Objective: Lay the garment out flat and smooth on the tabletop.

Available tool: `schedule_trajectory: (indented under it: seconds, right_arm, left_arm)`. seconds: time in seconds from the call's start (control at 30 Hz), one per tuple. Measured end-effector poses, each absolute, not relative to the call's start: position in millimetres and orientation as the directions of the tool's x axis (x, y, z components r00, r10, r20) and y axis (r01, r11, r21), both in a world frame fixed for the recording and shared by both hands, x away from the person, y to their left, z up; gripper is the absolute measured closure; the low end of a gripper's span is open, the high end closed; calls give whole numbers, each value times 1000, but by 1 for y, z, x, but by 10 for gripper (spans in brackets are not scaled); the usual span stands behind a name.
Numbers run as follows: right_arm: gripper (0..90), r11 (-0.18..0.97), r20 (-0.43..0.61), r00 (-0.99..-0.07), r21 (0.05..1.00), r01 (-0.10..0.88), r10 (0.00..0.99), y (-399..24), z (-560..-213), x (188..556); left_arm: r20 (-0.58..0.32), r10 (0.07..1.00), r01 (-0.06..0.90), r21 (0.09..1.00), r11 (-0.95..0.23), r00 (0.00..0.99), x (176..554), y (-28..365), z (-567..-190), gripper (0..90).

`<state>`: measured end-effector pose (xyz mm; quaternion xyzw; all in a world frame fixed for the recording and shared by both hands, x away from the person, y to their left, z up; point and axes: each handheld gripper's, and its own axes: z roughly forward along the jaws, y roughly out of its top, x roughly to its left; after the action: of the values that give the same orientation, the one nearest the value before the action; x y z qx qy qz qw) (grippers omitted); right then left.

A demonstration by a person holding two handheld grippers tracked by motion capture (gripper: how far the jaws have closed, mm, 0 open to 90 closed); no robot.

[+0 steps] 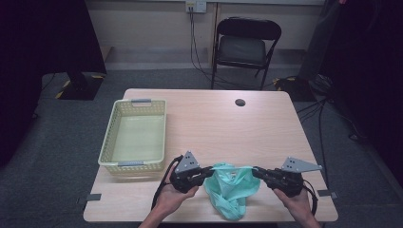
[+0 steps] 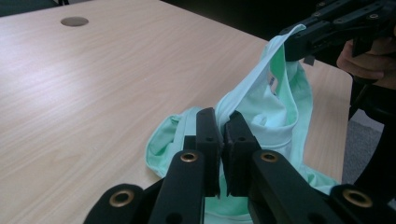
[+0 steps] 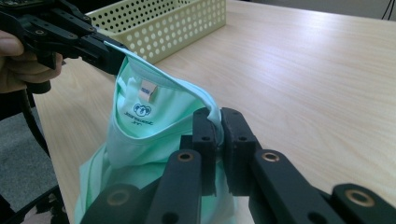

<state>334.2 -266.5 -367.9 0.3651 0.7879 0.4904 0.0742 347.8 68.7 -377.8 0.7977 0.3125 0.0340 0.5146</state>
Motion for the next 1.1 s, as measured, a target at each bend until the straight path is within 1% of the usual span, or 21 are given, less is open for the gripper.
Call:
schedule_trajectory:
  seconds: [0.4,0.7,0.9,1.1]
  right_arm:
    - [851,232,228,-725,849,475,650,-261,-353,348]
    - [851,219,221,-728,862,457,649,-260,-342,354]
    - [851,220,211,-732,868,445,647,-259,-335,357]
    - [851,221,203,-736,873,435,646,-259,-328,360]
  left_arm:
    - [-266,558,454,861,-229,786,358,72,-370,869]
    - [-244,571,433,874,-220,784,361,71,-361,869]
    - [-259,578,439,877,-195,774,364,72,-360,868]
    - [-253,580,425,887,-180,775,365,74,-352,869]
